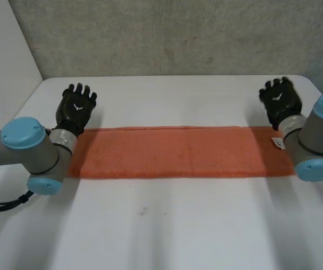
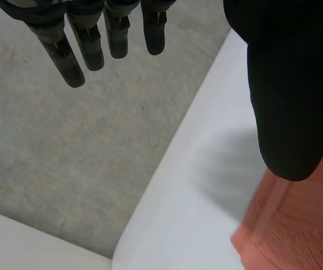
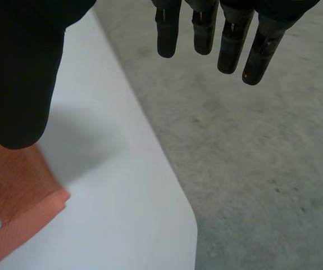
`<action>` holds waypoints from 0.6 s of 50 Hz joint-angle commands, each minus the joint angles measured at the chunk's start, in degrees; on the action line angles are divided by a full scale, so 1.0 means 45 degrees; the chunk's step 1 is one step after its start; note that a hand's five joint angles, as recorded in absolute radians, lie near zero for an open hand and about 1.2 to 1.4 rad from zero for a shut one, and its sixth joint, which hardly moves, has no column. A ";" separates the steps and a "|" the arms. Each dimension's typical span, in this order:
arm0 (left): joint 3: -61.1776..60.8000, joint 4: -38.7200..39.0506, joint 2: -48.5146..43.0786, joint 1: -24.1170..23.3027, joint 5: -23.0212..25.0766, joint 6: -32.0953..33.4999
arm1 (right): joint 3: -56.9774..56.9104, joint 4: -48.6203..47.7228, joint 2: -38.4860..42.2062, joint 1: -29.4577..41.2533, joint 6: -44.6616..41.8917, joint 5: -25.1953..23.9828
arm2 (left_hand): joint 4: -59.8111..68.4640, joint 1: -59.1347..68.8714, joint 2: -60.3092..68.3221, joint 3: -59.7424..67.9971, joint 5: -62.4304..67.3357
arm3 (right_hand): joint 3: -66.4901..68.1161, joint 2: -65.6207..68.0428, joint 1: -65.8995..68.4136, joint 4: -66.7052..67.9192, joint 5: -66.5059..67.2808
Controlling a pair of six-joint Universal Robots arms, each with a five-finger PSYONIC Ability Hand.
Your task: Fold the laundry
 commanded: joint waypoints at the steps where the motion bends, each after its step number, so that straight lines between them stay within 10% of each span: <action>1: -0.1891 -0.0032 0.2370 -0.0113 -0.0027 -0.0577 | 0.2110 0.0152 -0.2904 -0.0116 0.2906 0.0339 | -0.0217 -0.0365 -0.0221 -0.0236 -0.0545 | -0.0522 -0.0611 -0.0525 -0.0797 -0.0969; 18: -0.6563 -0.1185 0.6810 -0.0015 -0.0027 -0.6771 | 0.4805 0.6555 -0.5678 -0.2574 0.4332 -0.2824 | -0.0217 -0.0365 -0.0221 -0.0236 -0.0545 | 0.4796 0.4707 0.4793 0.4521 0.4349; 30: -0.6661 -0.2806 0.6908 -0.0074 -0.0046 -0.8763 | 0.5626 0.4781 -0.4565 -0.3378 0.3980 -0.3353 | -0.0217 -0.0365 -0.0221 -0.0236 -0.0545 | 0.7570 0.7482 0.7567 0.7296 0.7123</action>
